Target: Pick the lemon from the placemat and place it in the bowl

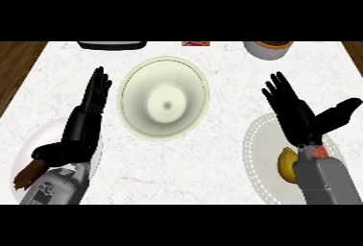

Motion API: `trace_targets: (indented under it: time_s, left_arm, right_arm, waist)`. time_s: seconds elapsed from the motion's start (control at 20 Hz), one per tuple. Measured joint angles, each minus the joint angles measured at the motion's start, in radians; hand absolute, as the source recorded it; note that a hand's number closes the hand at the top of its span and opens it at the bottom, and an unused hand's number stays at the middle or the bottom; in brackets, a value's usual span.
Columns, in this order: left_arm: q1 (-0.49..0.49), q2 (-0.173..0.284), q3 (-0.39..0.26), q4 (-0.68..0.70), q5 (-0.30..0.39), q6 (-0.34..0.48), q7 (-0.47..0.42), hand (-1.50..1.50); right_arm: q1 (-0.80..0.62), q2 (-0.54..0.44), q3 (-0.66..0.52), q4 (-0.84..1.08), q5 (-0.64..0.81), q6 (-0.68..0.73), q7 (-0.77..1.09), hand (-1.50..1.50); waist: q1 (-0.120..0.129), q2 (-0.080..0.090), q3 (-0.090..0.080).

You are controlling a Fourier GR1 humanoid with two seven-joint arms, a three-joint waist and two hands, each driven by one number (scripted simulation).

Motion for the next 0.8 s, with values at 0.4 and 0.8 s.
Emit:
trace_targets:
  time_s: [0.4,0.8]
  left_arm:
    - [0.014,0.104,0.162,0.029,0.049,-0.024,0.034,0.0]
    - [0.04,0.16,0.272,0.068,0.128,-0.085,0.034,0.0]
  right_arm:
    - [-0.056,-0.05,0.149,-0.157,0.2,0.068,-0.095,-1.5]
    - [0.211,-0.065,0.299,-0.386,0.634,-0.222,-0.301,-1.5]
  waist:
    - [-0.024,-0.017,-0.023]
    - [-0.061,-0.014,-0.019]
